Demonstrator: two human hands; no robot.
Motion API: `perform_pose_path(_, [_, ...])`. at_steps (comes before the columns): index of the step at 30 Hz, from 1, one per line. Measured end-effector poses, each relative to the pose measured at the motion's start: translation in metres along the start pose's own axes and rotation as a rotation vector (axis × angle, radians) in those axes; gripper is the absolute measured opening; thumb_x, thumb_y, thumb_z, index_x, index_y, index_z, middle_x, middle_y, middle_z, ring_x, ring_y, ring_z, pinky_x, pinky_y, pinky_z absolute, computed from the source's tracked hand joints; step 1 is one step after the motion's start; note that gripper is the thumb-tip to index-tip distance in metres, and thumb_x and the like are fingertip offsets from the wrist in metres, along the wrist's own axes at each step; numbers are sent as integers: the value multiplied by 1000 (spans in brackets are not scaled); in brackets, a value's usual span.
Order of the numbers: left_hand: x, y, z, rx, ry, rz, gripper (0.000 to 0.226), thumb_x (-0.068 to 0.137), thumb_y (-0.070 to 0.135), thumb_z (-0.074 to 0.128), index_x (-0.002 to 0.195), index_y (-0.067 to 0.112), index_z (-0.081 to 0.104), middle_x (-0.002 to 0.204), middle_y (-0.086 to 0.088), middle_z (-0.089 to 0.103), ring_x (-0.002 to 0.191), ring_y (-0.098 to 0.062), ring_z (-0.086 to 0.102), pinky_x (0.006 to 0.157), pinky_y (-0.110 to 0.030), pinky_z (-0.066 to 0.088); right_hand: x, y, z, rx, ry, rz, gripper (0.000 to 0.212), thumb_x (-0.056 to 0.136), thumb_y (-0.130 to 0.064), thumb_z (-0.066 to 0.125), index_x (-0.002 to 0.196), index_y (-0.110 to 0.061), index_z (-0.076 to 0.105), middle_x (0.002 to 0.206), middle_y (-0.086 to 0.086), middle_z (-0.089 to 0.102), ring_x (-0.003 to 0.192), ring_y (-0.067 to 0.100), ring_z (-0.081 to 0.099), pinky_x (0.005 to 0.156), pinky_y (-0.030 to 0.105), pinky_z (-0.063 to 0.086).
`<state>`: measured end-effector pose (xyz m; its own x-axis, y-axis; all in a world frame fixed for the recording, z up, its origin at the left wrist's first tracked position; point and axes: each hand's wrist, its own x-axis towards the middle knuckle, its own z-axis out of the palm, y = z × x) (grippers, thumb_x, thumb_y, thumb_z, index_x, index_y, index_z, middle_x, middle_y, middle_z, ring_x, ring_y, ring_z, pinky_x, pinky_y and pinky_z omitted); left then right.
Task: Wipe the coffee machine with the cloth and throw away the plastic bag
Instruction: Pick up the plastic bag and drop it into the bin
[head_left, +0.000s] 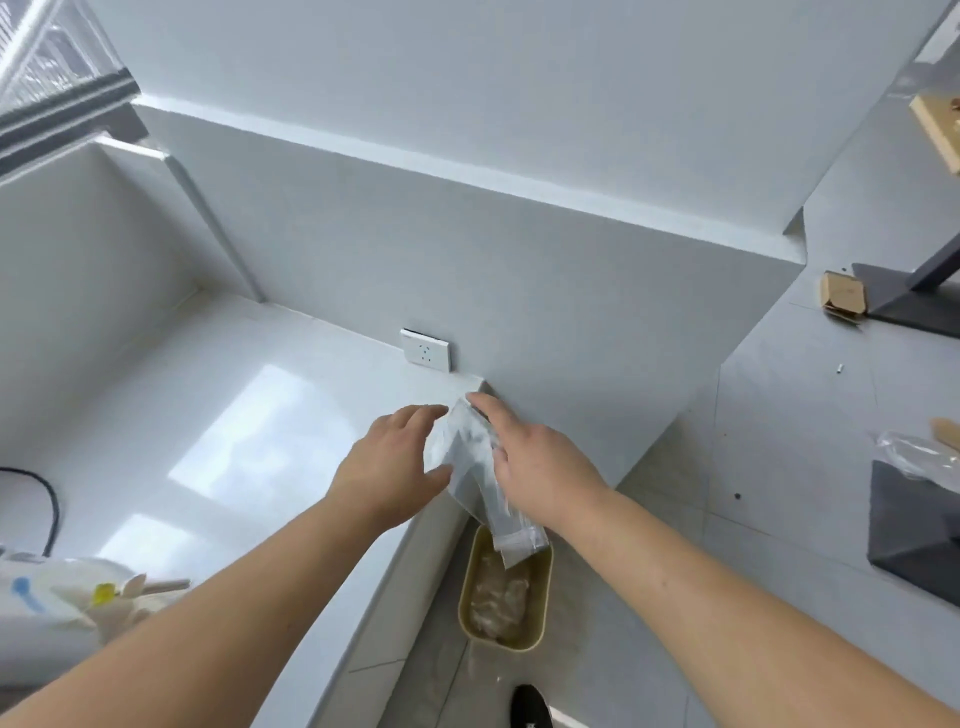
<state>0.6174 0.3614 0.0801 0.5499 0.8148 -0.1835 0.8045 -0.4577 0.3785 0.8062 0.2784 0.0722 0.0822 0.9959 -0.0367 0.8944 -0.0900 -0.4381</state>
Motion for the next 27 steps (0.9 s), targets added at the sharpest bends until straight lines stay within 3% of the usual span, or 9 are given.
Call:
perform_pose_path(4, [-3,-30,46,128,-78,1,76,93,56,61,160,32,33,172,3,30,155,-24,30,121,-43,35,-15,9,51,-7,-50,52,41,103,-17,43,137,-37,50,108,1,70,89,32,68,64,41,52])
perform_pose_path(9, [1,-60,95,187,-97,19,80,93,60,58,162,34,26,176,-2,16,161,-28,17,129,-49,19,-34,24,106,-53,-60,109,31,97,-3,44,117,-27,45,88,5,60,64,34,53,46,37,30])
perform_pose_path(12, [4,-77,118,203,-79,27,78,94,61,56,161,32,29,176,-2,18,161,-29,17,130,-53,18,-37,36,134,-54,-110,205,24,94,0,44,98,-21,55,94,5,57,70,36,56,51,38,38])
perform_pose_path(16, [-2,-92,142,251,-1,94,85,91,63,55,163,24,33,174,-7,23,160,-34,19,127,-61,19,-33,46,167,-96,-180,280,31,98,-12,47,119,-20,70,119,3,66,96,34,67,74,41,57])
perform_pose_path(21, [-1,-107,165,283,81,114,91,91,73,45,166,29,20,177,-3,15,163,-28,8,129,-60,12,-24,57,220,-159,-249,311,21,96,-21,54,112,-16,67,110,4,67,96,30,64,67,38,51])
perform_pose_path(27, [1,-112,168,291,96,128,88,92,72,42,166,29,21,177,-3,14,163,-28,8,129,-59,12,-17,92,291,-187,-478,412,38,93,-23,57,129,-14,62,125,6,64,116,30,58,87,41,51])
